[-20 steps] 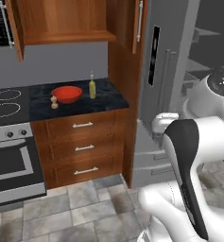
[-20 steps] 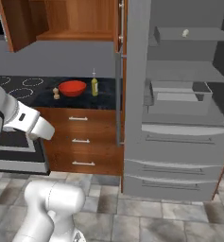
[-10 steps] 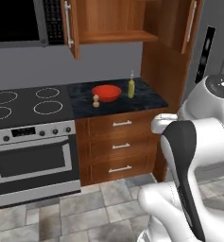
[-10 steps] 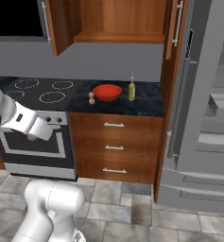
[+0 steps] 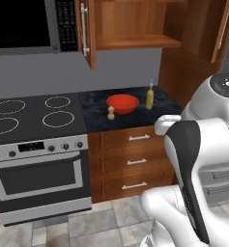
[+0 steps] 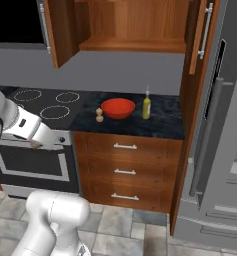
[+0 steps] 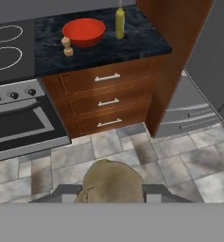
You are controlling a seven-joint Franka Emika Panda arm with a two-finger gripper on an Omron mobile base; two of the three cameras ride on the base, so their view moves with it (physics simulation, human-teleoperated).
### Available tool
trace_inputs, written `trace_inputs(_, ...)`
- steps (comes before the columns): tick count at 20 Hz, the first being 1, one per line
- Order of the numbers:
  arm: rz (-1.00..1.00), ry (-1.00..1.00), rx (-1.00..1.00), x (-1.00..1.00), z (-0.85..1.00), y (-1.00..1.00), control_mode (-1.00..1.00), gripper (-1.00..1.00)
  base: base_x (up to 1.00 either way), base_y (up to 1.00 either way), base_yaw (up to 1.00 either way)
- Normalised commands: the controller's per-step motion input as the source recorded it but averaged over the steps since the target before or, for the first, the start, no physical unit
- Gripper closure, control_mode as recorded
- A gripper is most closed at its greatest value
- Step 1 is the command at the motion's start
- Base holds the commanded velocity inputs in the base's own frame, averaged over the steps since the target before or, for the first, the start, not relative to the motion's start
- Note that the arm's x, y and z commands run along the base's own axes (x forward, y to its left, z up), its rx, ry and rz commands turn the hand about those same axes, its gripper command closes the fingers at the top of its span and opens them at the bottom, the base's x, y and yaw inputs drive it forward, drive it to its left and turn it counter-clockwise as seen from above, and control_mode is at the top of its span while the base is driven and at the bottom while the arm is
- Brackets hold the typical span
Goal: Retrieve the bottle and the shaker from the cabinet and place them next to the mixing bowl on the counter. Then add garlic from the fridge to the mixing bowl.
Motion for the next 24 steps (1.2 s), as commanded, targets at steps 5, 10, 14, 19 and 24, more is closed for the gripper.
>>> trace_inputs(5, 0.0, 0.0, 0.0, 0.0, 0.0, 0.0, 1.0, 1.0, 0.46, -0.16, 0.06)
trace_inputs(10, 0.0, 0.0, 0.0, 0.0, 0.0, 0.0, 1.0, 1.0, 0.36, -0.25, 0.03)
trace_inputs(14, 0.0, 0.0, 0.0, 0.0, 0.0, 0.0, 1.0, 1.0, 0.08, -0.05, -0.01)
trace_inputs(19, 0.0, 0.0, 0.0, 0.0, 0.0, 0.0, 1.0, 1.0, 0.11, 0.0, -0.13)
trace_inputs(24, 0.0, 0.0, 0.0, 0.0, 0.0, 0.0, 1.0, 1.0, 0.46, 0.0, -0.22)
